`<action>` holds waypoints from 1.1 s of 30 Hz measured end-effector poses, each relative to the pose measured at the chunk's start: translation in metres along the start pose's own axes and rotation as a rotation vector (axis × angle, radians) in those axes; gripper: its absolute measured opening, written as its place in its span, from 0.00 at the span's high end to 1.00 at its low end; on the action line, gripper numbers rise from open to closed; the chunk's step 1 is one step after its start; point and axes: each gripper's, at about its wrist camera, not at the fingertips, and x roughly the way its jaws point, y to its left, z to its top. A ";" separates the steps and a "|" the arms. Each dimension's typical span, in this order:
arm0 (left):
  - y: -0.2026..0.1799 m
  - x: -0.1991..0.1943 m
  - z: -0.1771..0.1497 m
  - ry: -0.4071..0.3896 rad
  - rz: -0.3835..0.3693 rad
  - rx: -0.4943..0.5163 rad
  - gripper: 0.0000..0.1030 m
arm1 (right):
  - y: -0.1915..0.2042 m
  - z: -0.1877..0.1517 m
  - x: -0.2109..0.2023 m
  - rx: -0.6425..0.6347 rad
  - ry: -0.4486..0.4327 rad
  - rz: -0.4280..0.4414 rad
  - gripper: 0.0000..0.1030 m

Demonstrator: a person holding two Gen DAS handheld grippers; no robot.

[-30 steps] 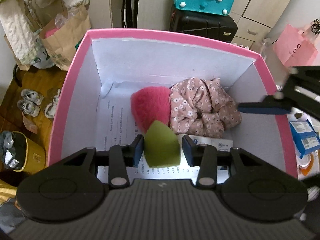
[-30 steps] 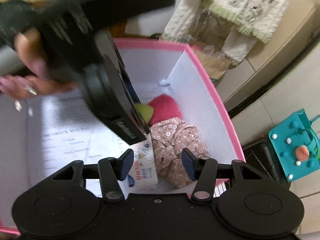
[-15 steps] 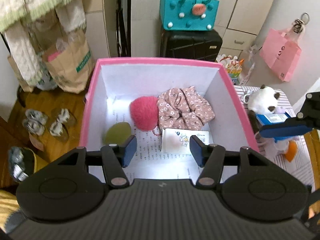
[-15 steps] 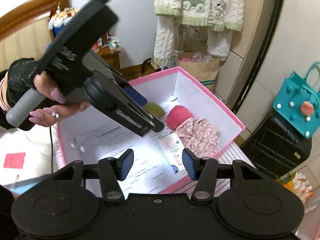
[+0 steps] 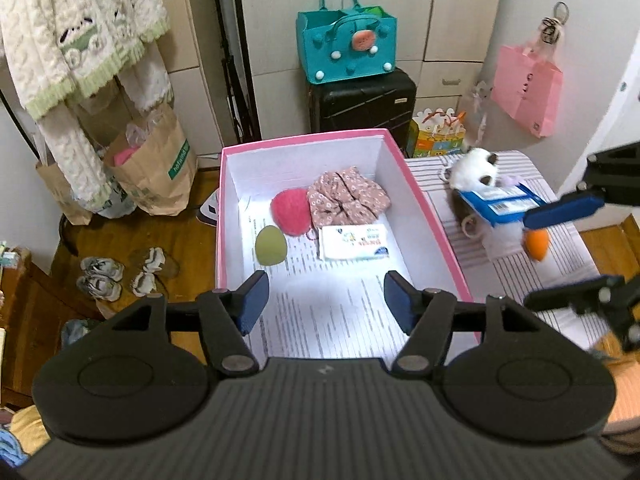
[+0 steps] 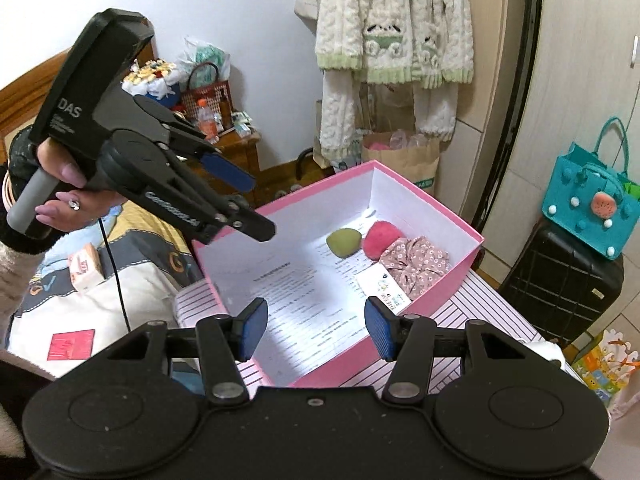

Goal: Organize soft objects
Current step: 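Lift both grippers out of the box and move toward the remaining items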

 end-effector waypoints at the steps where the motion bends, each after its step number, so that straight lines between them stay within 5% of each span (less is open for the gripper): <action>1: -0.002 -0.007 -0.003 -0.002 0.000 0.007 0.37 | 0.002 -0.002 -0.005 -0.002 -0.007 0.004 0.43; 16: -0.050 -0.065 -0.054 -0.019 -0.023 0.148 0.28 | 0.034 -0.053 -0.063 0.001 -0.063 0.000 0.41; 33: -0.100 -0.053 -0.093 -0.010 -0.070 0.266 0.22 | 0.037 -0.151 -0.075 0.085 -0.015 -0.085 0.39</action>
